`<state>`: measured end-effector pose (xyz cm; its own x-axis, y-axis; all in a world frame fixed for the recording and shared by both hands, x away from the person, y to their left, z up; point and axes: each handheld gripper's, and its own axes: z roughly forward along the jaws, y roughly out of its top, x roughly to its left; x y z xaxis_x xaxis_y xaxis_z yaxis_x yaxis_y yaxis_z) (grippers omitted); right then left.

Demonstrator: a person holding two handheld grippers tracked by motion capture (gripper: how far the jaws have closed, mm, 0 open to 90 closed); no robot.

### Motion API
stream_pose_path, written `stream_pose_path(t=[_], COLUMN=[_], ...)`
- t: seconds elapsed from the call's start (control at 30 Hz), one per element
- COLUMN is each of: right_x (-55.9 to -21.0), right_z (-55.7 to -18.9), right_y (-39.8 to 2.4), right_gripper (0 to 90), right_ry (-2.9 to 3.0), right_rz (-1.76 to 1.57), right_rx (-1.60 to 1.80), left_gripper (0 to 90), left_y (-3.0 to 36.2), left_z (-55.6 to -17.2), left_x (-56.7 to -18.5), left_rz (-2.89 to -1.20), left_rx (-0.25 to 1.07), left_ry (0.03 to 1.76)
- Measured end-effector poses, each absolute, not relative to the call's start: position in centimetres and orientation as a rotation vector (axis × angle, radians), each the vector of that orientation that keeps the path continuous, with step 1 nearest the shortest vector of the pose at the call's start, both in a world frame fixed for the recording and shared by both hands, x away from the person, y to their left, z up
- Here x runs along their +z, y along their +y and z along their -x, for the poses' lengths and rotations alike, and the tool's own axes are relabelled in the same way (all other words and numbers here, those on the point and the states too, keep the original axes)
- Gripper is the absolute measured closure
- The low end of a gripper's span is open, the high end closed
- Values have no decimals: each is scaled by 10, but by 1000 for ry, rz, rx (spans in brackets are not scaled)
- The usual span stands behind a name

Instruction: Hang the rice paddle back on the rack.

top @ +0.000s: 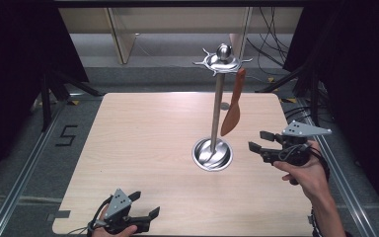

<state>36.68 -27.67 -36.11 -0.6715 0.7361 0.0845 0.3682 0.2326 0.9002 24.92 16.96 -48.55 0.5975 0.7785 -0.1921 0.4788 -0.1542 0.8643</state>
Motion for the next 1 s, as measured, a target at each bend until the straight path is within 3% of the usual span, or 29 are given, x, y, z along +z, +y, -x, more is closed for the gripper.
stream_pose_path(t=[1.0], right_x=[-389], right_z=[-362], right_y=[-270], right_gripper=[354], right_ry=[2304], right_rz=[-1001], right_rx=[1320], left_gripper=[150], left_y=[172], left_z=[-248], left_x=[-487], left_rz=[-1829], left_rx=[380], left_ry=[1013])
